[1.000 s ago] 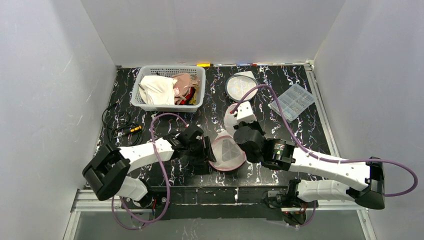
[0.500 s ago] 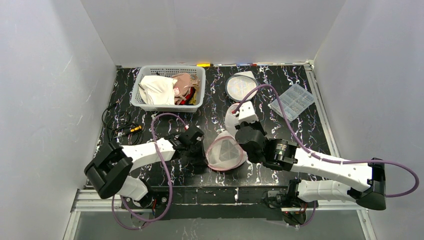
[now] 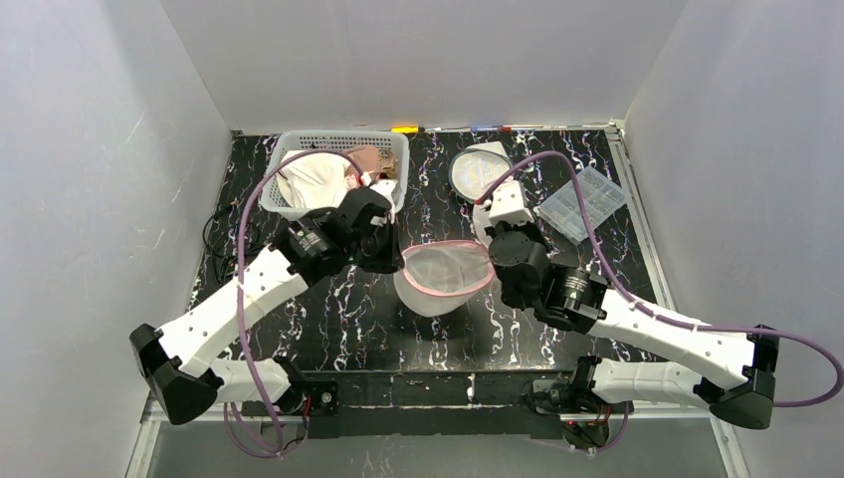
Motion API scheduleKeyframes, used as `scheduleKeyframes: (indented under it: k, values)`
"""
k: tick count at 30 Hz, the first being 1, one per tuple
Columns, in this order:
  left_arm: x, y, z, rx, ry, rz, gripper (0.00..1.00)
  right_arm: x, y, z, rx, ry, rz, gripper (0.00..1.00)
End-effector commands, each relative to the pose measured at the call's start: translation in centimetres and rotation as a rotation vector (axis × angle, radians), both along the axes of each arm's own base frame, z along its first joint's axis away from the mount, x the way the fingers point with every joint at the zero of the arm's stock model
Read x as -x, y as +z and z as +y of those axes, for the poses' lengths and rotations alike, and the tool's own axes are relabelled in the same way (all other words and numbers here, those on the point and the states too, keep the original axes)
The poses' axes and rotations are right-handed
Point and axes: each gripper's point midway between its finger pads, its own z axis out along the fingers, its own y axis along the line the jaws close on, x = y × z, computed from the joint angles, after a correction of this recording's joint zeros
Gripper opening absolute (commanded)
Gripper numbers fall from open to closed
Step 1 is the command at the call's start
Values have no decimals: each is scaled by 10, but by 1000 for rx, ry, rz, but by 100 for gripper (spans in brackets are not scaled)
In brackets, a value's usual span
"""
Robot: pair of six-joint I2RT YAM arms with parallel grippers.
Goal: Unzip the laundry bag and remove the bra
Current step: Adjust the laundry bag at the center of the board.
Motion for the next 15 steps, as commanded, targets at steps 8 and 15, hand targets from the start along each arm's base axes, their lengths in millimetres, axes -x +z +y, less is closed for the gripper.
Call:
scheduleKeyframes:
  k: [8,15]
  values:
    - [-4,11,-10,-16,-164,170,0,17,43,-16,135,-99,-93,1]
    - [-16,-40,-20,114,-133,308,0,24,-6,4,147,-7,-83,1]
